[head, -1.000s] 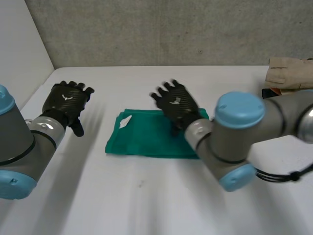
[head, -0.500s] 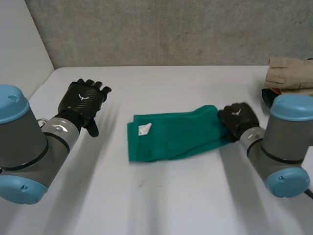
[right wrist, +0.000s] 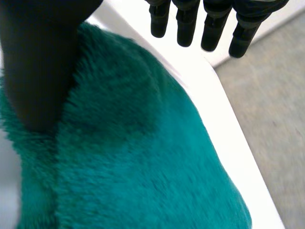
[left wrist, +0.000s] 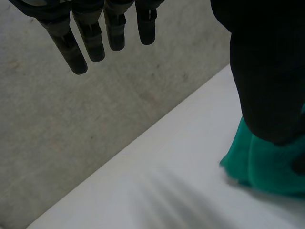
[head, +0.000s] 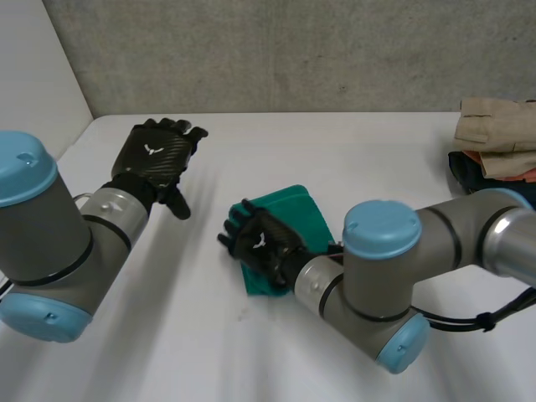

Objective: Fold the laundry.

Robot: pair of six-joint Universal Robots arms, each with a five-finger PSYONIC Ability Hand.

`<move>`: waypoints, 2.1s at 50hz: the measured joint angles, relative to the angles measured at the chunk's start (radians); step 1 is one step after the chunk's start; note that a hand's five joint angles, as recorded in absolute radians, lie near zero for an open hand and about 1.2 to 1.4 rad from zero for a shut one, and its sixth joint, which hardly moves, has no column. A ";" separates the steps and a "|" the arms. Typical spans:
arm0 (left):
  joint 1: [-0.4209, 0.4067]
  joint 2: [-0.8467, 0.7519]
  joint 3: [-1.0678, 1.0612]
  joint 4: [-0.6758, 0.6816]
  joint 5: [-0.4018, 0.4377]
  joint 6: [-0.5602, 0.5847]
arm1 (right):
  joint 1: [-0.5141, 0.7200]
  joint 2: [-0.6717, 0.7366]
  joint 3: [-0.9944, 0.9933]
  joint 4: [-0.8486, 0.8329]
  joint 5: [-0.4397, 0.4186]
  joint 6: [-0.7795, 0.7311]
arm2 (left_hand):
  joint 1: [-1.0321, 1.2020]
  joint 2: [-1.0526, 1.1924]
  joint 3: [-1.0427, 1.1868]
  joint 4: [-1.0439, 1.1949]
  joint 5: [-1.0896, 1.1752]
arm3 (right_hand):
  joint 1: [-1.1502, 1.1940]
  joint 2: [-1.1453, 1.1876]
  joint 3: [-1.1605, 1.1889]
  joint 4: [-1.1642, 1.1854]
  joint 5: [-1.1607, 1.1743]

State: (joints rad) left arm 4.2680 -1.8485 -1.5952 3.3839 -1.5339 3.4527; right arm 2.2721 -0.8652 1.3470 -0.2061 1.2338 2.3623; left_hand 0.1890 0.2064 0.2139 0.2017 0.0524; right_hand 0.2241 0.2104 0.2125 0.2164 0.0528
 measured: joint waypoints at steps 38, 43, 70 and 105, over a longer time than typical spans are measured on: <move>-0.255 -0.457 0.359 -0.296 -0.298 -0.151 | -0.193 0.046 -0.195 0.328 0.137 0.509 | 0.003 0.002 0.002 0.003 0.000 | 0.000 0.000 -0.002 -0.004 -0.001; -0.238 -0.422 0.379 -0.297 -0.288 -0.098 | -0.187 -0.005 -0.172 0.322 0.146 0.451 | 0.003 0.002 0.002 0.002 0.000 | 0.000 0.000 -0.002 -0.004 -0.001; -0.172 -0.252 0.530 -0.374 0.313 -0.041 | -0.087 -0.026 0.176 -0.137 0.175 0.335 | 0.003 0.000 0.000 0.000 0.000 | 0.194 0.200 0.202 0.191 0.187; -0.102 -0.140 0.526 -0.359 0.300 -0.100 | -0.454 -0.156 -0.243 -0.462 0.169 0.432 | 0.003 0.000 0.000 0.001 0.000 | 0.818 0.937 0.936 0.973 0.892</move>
State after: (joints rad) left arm 4.1662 -1.9882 -1.0693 3.0254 -1.2335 3.3525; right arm 1.8179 -1.0212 1.1036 -0.6685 1.4029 2.7945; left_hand 0.1924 0.2065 0.2142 0.2024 0.0525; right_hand 1.0425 1.1477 1.1488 1.1890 0.9447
